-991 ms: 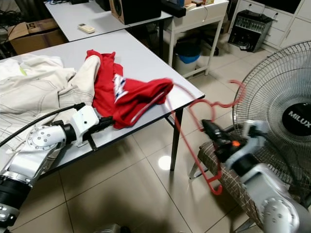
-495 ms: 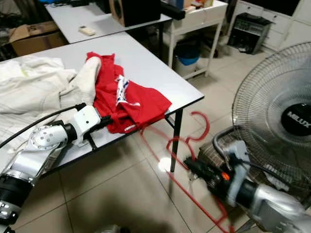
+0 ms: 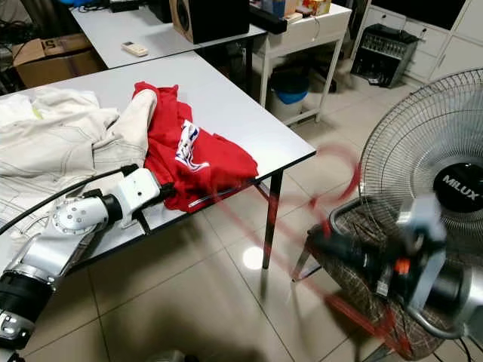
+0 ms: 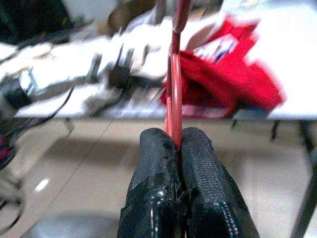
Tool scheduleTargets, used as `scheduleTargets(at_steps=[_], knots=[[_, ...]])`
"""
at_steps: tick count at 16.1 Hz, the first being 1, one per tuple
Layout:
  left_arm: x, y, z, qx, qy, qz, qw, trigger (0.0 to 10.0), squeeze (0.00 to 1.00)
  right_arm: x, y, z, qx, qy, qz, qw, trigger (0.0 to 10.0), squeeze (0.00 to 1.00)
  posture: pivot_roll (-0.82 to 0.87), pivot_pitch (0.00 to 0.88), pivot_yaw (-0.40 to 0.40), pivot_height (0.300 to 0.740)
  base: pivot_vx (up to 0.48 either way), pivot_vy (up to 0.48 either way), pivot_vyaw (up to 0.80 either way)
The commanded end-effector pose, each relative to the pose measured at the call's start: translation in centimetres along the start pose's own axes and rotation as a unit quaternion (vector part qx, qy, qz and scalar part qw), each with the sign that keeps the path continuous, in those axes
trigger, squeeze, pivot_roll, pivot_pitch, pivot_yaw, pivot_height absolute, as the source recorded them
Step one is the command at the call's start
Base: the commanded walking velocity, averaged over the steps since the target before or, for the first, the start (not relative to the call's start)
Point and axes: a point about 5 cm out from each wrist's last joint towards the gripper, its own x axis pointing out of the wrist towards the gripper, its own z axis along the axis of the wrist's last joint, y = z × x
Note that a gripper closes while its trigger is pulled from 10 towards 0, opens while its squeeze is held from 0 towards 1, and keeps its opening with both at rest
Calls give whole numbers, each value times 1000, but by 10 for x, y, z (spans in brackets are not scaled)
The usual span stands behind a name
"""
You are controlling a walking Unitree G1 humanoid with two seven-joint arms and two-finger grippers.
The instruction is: Hang hanger
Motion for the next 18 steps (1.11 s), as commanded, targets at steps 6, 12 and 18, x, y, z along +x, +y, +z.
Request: scheduleTargets(at_steps=[6, 12, 18], knots=[[-2, -15, 1, 11, -7, -44, 999, 0, 0, 41, -38, -12, -2, -7, -119, 993, 10000, 0, -73, 23, 30, 740, 0, 0, 0], [-5, -12, -2, 10, 1, -32, 999, 0, 0, 0, -108, -21, 197, -240, -412, 857, 10000, 0, -70, 24, 28, 740, 0, 0, 0], [-1, -10, 1, 12, -1, -32, 999, 0, 0, 29, -57, -50, 136, -79, -252, 955, 10000, 0, -81, 27, 37, 740, 0, 0, 0]])
